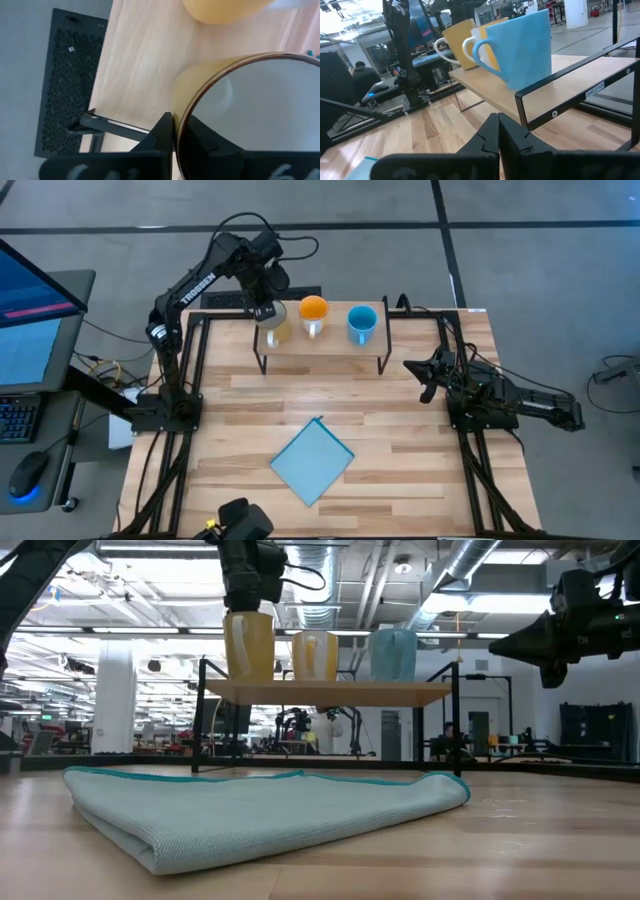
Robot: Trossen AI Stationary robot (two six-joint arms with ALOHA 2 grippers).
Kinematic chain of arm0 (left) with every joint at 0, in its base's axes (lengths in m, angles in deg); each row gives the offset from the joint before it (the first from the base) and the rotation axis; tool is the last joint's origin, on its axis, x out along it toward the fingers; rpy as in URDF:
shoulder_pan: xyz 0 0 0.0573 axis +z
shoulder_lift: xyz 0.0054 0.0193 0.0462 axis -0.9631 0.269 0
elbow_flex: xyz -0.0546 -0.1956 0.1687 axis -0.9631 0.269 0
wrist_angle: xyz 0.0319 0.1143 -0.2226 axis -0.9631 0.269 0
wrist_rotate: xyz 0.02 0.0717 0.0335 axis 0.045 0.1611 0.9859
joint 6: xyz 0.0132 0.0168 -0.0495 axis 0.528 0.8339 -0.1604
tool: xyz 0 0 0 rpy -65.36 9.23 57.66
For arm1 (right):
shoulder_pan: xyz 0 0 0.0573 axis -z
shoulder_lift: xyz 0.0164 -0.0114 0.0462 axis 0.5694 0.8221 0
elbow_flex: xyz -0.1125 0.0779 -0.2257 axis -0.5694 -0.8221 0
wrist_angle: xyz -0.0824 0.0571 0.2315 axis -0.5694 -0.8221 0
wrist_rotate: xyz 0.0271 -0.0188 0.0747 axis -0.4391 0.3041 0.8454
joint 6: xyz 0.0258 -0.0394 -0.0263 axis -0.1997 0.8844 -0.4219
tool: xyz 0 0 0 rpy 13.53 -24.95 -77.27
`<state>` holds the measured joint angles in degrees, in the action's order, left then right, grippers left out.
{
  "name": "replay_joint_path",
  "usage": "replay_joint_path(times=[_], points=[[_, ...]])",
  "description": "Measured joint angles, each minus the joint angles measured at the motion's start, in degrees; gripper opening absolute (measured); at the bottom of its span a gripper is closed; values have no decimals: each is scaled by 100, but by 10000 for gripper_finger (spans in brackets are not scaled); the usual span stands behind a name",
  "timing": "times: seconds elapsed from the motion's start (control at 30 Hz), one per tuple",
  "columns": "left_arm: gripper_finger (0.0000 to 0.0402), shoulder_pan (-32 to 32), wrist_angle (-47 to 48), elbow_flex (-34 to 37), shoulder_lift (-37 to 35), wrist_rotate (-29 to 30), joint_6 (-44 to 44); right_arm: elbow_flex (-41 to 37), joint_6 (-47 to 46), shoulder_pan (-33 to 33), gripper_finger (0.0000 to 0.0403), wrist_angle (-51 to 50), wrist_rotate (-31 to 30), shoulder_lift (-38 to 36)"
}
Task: Stack small to large cups/mugs on shelf
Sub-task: Put the light yellow mug on the shelf
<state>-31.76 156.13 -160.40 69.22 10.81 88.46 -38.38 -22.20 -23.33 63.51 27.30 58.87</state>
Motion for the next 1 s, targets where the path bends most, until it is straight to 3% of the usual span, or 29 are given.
replay_joint_path(times=[0.53,1.0], points=[[8,-31,-36,-17,153,-129,-87,-1,0,0,21,0,-2,1],[8,-26,-10,-12,151,167,-24,0,0,0,21,0,-2,2]])
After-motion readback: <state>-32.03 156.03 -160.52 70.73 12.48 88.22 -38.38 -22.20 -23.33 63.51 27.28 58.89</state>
